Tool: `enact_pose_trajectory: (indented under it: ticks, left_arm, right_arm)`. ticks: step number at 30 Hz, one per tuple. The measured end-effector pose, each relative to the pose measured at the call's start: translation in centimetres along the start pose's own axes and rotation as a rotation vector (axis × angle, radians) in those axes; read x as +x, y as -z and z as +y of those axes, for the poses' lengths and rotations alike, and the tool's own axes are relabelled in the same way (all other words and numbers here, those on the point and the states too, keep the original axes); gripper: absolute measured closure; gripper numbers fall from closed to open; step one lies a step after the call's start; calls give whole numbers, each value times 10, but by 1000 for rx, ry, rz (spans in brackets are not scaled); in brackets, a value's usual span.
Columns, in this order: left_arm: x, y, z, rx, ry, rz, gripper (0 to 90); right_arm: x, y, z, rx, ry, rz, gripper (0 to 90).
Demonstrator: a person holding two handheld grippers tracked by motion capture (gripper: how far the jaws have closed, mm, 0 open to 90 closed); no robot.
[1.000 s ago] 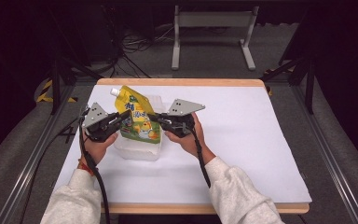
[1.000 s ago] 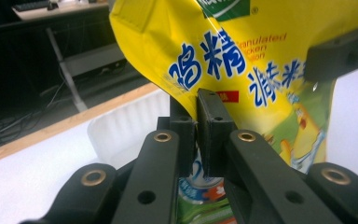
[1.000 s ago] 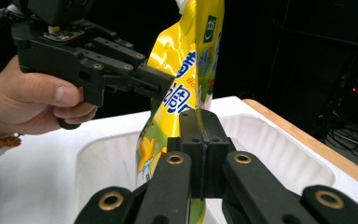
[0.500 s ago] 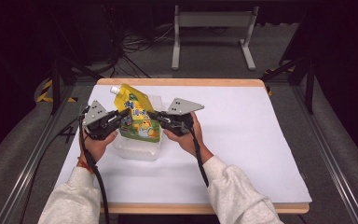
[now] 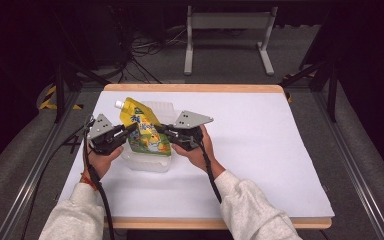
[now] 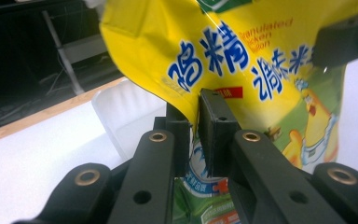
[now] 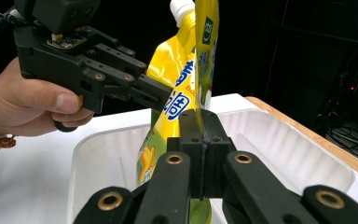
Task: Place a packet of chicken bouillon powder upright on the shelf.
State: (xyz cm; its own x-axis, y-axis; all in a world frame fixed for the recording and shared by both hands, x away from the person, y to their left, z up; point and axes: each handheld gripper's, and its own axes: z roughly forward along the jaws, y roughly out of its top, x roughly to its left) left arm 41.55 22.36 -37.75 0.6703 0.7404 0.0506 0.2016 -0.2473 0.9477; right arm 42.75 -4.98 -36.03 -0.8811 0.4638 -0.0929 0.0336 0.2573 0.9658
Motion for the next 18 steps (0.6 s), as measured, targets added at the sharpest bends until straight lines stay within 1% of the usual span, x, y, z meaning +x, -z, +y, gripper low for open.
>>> enact_pose_trajectory:
  ticks: [1, 3, 4, 5, 7, 9, 12, 13, 15, 17, 18]
  left_arm:
    - [0, 0, 0, 0, 0, 0, 819]
    - [2, 2, 0, -2, 15, -3, 819]
    - [1, 2, 0, -2, 9, 7, 818]
    - [2, 2, -1, -6, 11, 5, 813]
    - [2, 2, -3, -13, 21, -2, 815]
    - [2, 2, -4, -18, 27, -7, 819]
    - [3, 3, -4, -18, 28, 0, 814]
    - [3, 3, -4, -19, 31, -3, 814]
    - [4, 3, -5, -24, 40, -14, 817]
    - [4, 3, -7, -24, 40, -16, 825]
    - [4, 3, -10, -10, 25, -14, 839]
  right_arm:
    - [1, -1, 1, 0, 1, -1, 900]
    - [2, -2, 2, -1, 2, 6, 900]
    - [3, -3, 2, 1, 3, 3, 900]
    - [4, -4, 2, 0, 3, 2, 900]
    - [5, -4, 2, 0, -5, 5, 900]
    - [5, -4, 0, -5, -28, 15, 893]
    - [5, -6, 1, 6, -35, 21, 883]
    - [5, -7, 2, 19, -43, 30, 885]
    - [4, -8, 3, 19, -42, 37, 887]
    - [2, -9, 2, 8, -56, 54, 894]
    - [1, -10, 1, 10, -62, 58, 888]
